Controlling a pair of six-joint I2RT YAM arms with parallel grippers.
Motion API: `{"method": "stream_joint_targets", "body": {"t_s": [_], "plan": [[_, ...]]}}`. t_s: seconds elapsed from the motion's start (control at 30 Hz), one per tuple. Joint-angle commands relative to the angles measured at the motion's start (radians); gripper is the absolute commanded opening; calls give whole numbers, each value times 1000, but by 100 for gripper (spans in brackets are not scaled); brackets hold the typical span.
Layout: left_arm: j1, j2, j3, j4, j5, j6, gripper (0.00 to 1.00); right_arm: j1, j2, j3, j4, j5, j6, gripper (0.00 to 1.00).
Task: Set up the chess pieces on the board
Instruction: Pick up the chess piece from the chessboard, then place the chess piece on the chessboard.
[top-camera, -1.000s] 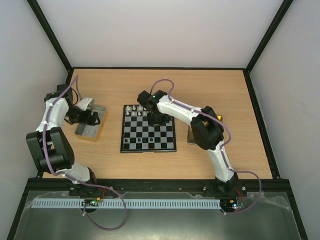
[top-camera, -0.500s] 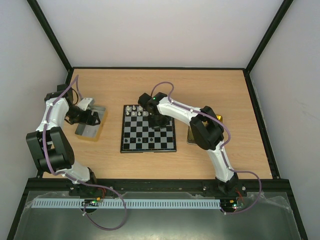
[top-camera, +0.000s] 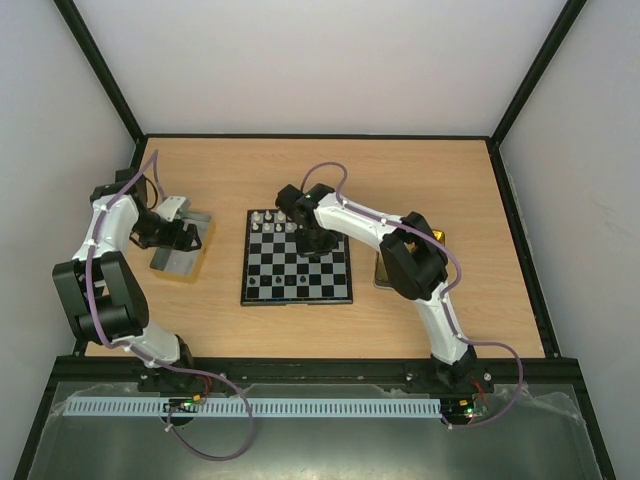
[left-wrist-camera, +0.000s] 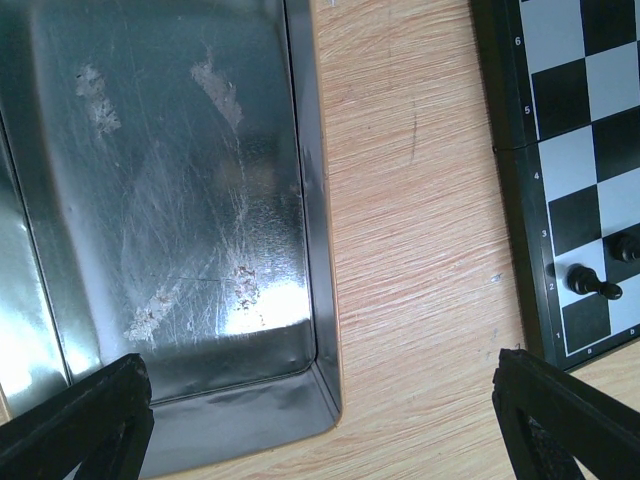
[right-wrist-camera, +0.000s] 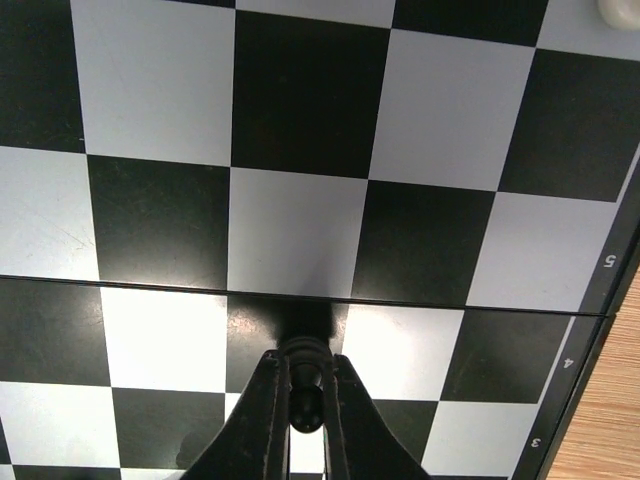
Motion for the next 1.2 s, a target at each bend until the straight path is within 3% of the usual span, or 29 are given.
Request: {"method": "stream_joint_targets", "body": {"t_s": [0.0,1.17], "plan": [[-3,12,23,-9,6,-6,93,-1,-26,9,-8,0,-8,4],[-61,-31,14,-7,3,-40,93,103,-203,-213,74,-30,86,2]]}}
